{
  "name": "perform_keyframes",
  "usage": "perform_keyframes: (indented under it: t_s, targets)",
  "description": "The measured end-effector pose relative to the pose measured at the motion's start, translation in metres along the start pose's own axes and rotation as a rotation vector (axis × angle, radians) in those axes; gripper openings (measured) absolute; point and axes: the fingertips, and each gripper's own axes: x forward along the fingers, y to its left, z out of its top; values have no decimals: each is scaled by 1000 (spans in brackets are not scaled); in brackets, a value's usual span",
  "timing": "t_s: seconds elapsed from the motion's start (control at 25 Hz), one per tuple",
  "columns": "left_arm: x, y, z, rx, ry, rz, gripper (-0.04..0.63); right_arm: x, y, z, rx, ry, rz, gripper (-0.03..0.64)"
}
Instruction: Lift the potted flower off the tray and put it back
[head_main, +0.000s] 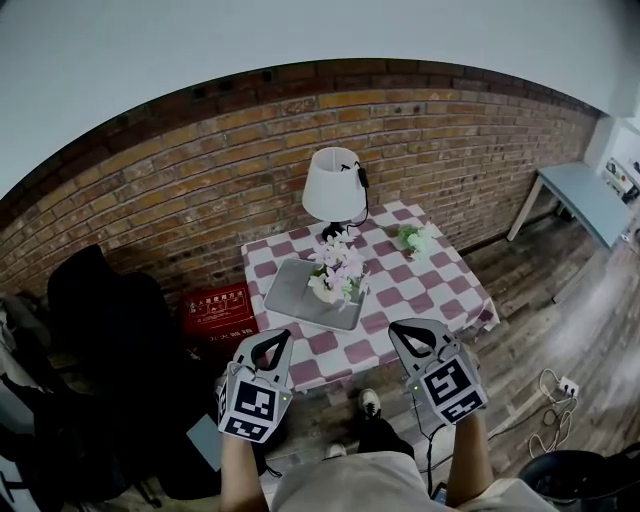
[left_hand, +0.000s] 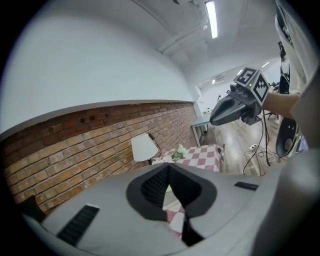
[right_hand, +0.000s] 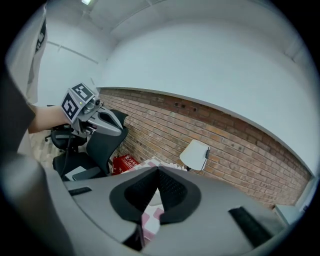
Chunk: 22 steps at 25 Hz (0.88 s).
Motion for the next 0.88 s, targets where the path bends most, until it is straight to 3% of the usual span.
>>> perform_keyframes:
  t_s: [0.16,0.88]
  targets:
    - [-4,-5,1,34,9,2,29,-3,-2,1,7,15,-35,20]
    - [-22,-6,-3,17,-11,17,29,-4,7,4,26,32,-51,20]
